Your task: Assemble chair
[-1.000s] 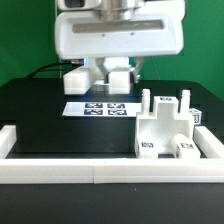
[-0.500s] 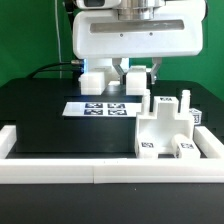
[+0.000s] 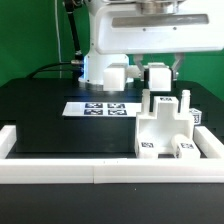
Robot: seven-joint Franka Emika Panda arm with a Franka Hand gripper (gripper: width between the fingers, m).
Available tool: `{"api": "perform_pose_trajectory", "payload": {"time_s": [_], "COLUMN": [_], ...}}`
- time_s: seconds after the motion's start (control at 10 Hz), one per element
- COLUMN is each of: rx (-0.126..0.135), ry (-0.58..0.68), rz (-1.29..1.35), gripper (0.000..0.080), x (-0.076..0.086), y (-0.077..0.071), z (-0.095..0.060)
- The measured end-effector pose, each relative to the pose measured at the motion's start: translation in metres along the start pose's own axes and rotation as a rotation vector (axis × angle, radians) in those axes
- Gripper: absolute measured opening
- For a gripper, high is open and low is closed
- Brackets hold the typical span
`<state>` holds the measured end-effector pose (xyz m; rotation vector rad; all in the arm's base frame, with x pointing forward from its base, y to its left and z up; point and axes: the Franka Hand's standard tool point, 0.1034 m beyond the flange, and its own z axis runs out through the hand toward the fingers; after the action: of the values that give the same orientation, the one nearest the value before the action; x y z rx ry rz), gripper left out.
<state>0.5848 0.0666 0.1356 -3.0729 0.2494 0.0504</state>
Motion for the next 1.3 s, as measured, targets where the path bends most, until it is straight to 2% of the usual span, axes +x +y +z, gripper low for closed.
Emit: {"api": "perform_pose_trajectory", "payload": {"time_s": [0.1,0.2,0.4,0.9,1.3], "rx": [-0.016,-0.021,-0.022,-0.025,-0.024], "ry": [0.003,-0.002,-0.003,-0.008,-0.003], "rz": [0.011,0.012,0.008,-0.031,-0.051], "gripper": [0.0288,0.0288,0.0288,0.0288,0.0288], "x": [0.0,-0.002,-0.002,-0.005,-0.004], "y": [-0.018,-0.028,-0.025,-0.033,-0.03], "z": [0.004,0.009,0.01,0.013,0.013]}}
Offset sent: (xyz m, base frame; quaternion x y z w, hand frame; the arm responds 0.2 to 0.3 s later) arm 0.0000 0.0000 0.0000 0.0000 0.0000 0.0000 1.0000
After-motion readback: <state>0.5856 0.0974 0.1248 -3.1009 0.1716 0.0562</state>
